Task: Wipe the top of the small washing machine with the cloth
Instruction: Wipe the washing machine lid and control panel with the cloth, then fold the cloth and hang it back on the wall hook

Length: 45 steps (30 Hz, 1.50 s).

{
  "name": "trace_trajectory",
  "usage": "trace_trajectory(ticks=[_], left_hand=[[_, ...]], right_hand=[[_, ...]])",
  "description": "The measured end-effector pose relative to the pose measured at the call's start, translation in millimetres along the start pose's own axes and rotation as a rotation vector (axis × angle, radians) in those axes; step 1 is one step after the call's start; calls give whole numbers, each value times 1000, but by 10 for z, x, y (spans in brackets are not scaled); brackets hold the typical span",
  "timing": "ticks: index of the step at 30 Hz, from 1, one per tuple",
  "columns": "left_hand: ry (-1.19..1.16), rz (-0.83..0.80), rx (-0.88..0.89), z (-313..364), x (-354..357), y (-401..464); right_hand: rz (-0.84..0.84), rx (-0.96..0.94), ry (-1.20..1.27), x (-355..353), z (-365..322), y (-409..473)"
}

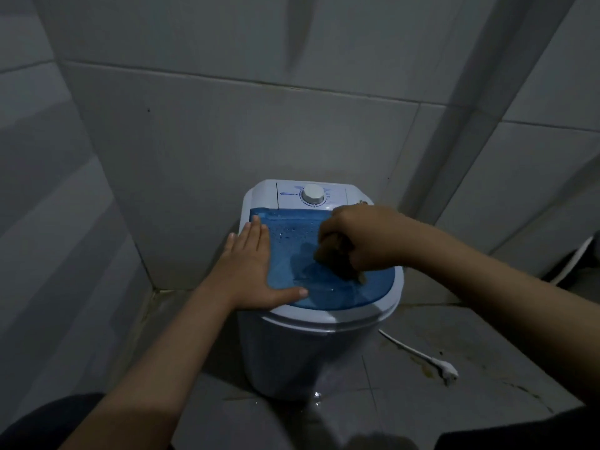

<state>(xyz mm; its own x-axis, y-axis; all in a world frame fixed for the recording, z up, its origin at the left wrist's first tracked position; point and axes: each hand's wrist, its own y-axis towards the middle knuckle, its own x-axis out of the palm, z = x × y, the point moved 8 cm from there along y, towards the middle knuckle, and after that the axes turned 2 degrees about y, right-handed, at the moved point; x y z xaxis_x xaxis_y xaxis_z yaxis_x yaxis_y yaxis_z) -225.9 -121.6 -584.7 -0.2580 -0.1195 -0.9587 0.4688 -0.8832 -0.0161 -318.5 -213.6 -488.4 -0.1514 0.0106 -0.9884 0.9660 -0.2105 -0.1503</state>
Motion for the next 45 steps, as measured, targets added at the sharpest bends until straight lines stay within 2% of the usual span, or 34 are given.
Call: trace_trajectory(ticks=[3,5,7,10,12,15,18,20,24,28,33,37,42,45], left_hand=[[-130,53,45,98,-74,10],[-309,159,81,241,-230,5],[-537,280,91,345,-380,2],[-859,311,84,413,-450,12],[-1050,339,28,373,-468,26],[-1211,413,-63,293,-502,7],[-1372,423,-161,211,-500,27],[-1447,415,-190,156,-494,62],[-1401,458,-154,96,-598,100],[-1329,454,-45,140,-686,243],[-1099,465,7,132,-888,715],[-1028,309,-41,203,-1260,919],[-990,177,-77,497,-2176,954],[-1082,191,-156,712,-2886,860]], right_hand=[[262,65,393,-111,210,-117],[399,97,631,-88,316,-176],[415,138,943,36,408,-167],[419,171,1258,153,500,-91],[468,215,1310,175,571,-48],[593,245,1250,164,580,-29],[693,89,1170,13,512,9],[616,-47,1179,-44,452,80],[436,-198,1088,-59,357,203],[370,-197,1246,-16,424,361],[444,-61,1272,-117,657,720],[390,120,1394,-531,846,807],[295,335,1641,-1360,1029,657],[249,430,1712,-1964,1137,451]])
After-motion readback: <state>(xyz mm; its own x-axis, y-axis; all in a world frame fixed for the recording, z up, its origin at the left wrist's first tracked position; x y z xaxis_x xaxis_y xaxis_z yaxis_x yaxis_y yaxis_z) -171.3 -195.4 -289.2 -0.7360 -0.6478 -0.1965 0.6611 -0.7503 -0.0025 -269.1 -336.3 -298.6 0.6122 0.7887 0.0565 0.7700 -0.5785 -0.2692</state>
